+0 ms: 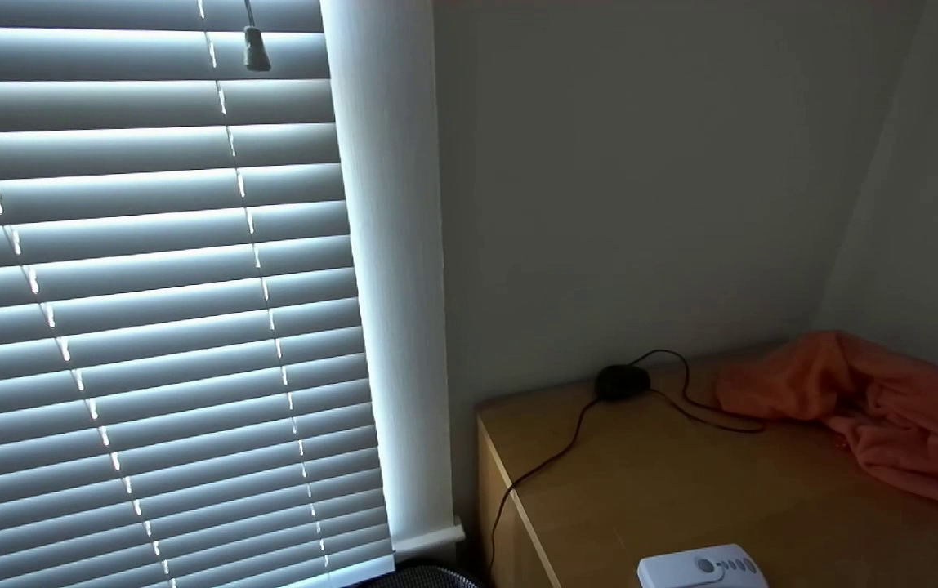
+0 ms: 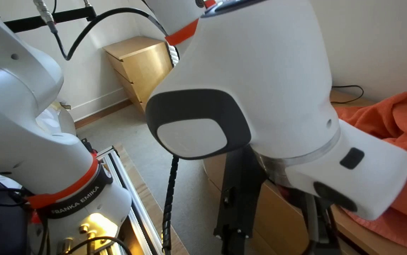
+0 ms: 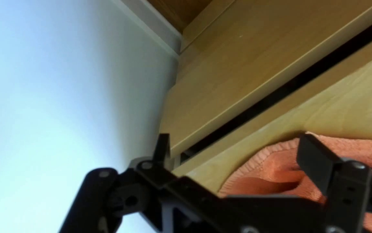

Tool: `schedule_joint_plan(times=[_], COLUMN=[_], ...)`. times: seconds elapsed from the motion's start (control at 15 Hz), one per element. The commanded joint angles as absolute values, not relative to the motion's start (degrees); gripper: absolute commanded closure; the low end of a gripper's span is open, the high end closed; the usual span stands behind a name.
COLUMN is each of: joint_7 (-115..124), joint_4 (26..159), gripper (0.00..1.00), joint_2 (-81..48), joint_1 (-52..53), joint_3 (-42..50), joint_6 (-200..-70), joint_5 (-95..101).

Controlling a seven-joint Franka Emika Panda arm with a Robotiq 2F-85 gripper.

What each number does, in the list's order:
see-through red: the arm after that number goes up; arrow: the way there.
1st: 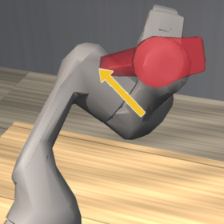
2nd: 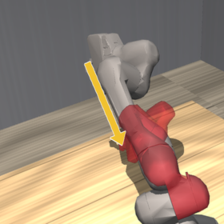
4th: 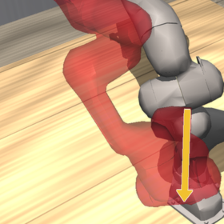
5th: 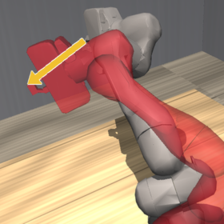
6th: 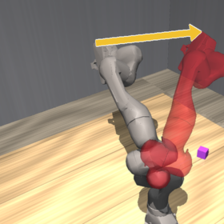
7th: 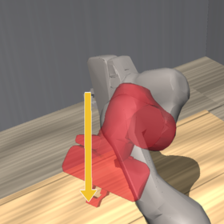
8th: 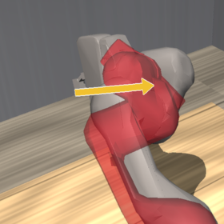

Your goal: Put the black remote in the open drawer and then close the drawer

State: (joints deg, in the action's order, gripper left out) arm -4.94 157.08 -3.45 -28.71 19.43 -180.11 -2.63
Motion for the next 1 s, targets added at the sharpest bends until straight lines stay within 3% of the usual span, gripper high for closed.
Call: schedule_joint_plan(times=[0.0, 0.47, 0.73, 0.87, 0.93], joint_7=[-9.5, -6.8, -7.1, -5.3, -6.4], joint_4=[157.1, 161.3, 157.4, 162.6, 157.2], gripper=[0.0, 0.0, 0.0, 0.0, 0.0], joint_2=[1.7, 16.5, 23.0, 30.7, 28.7], joint_1=[-26.4, -29.3, -26.1, -26.8, -24.9], joint_3=[21.6, 17.2, 15.6, 13.9, 14.0], joint_6=[-176.3, -163.6, -149.0, -144.3, -139.8], joint_5=[2.0, 15.3, 13.5, 15.1, 12.7])
